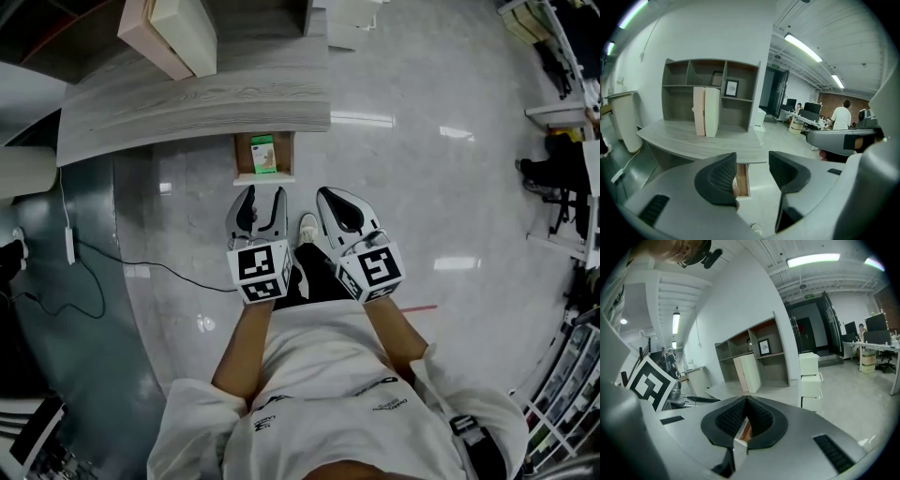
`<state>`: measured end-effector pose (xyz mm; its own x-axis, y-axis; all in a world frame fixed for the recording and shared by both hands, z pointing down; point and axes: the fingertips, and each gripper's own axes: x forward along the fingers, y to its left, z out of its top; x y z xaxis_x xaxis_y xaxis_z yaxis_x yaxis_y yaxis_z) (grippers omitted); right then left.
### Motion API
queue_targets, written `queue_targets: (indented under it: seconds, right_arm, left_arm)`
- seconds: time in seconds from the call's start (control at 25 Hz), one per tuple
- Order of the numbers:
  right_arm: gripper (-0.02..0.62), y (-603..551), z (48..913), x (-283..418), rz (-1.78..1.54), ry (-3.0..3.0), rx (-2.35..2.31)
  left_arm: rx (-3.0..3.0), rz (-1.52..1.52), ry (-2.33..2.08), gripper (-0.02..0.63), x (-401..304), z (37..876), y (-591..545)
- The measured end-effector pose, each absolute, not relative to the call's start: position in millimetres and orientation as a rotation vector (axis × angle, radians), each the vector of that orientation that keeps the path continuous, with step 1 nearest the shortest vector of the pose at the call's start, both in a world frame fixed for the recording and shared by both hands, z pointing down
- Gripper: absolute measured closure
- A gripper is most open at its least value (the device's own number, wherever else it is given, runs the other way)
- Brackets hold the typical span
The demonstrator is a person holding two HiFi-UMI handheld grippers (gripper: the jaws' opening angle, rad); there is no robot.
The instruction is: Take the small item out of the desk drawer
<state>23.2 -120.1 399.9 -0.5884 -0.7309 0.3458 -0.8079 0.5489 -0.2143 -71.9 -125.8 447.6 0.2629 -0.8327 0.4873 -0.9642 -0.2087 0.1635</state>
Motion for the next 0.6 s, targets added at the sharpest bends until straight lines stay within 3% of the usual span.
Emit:
queue_targets:
  seconds: [0.24,0.6]
  right_arm:
    - [0.565,-129.5,425.5,20.5,0.545,-2.547,1.283]
    - [0.565,-138.0,465.8,21.2,0.601,-2.518,1.283]
  left_arm:
    - [2.059,0.469,-1.567,0.270,-69.0,481.9,-135.2]
    - [1.992,0.527,-1.559,0.225,-77.1,529.6,-153.6]
